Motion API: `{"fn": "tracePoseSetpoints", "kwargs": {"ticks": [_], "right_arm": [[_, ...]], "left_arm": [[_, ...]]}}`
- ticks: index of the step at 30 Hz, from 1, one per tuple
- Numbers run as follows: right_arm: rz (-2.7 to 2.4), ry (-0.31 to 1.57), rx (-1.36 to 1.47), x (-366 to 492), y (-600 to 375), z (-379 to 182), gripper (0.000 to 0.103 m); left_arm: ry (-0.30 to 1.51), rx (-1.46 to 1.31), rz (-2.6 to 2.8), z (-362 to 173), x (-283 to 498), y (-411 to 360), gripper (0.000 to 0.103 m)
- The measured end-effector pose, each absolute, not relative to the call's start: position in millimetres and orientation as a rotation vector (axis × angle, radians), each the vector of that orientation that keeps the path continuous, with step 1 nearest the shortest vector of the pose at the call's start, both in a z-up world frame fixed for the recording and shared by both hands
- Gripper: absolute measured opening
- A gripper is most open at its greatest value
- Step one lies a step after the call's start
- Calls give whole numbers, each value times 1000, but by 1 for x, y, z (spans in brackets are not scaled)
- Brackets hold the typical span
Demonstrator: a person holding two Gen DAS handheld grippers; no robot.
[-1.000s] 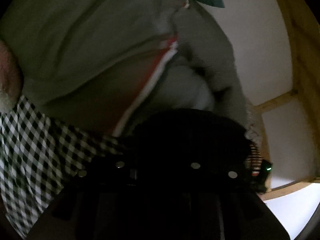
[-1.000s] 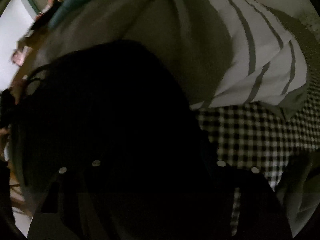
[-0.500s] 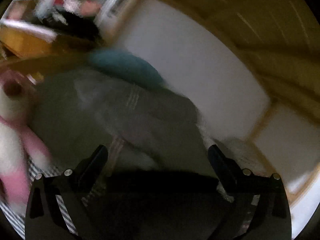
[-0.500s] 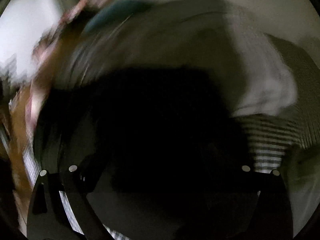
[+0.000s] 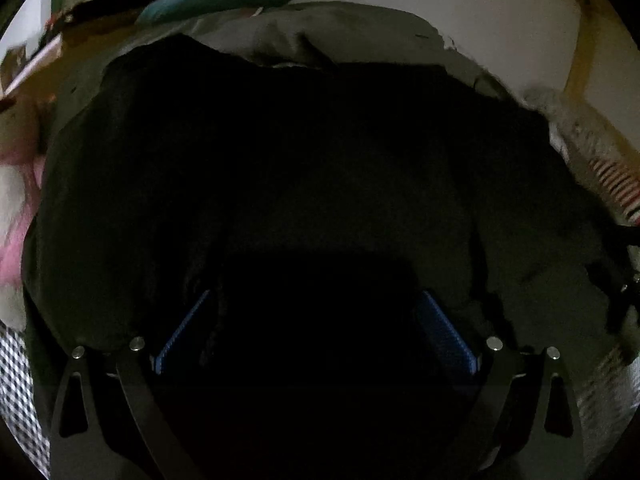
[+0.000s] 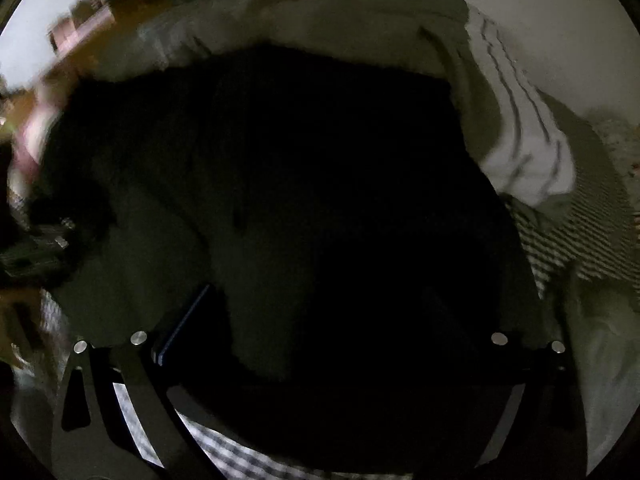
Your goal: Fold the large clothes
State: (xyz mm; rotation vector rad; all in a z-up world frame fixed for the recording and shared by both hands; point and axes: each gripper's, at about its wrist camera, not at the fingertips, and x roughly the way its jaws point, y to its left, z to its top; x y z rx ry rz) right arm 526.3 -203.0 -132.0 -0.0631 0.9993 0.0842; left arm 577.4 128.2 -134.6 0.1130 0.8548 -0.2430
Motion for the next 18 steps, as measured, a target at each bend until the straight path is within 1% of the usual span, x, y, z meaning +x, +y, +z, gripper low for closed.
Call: {"fn": "tracePoseSetpoints", "kwargs": {"ticks": [2, 3, 6, 9, 15, 18], "right_arm": [[81, 999, -67, 532, -203, -159, 100], [74, 1001, -59, 532, -202, -162, 100], [29, 1028, -22, 525, -200, -146, 100], [-4, 1004, 0, 508, -197, -134, 100], [-36, 1037, -44, 521, -192, -167, 100], [-50, 1036, -49, 529, -188, -175, 101]], "left_arm": [[852, 117, -229, -138, 578, 128, 98], [856, 122, -222, -140, 580, 122, 98], [879, 131, -217, -142, 580, 121, 98], [872, 141, -207, -141, 574, 122, 99], [875, 147, -150, -135, 557, 119, 98], [850, 157, -119, -116, 523, 116, 98]]}}
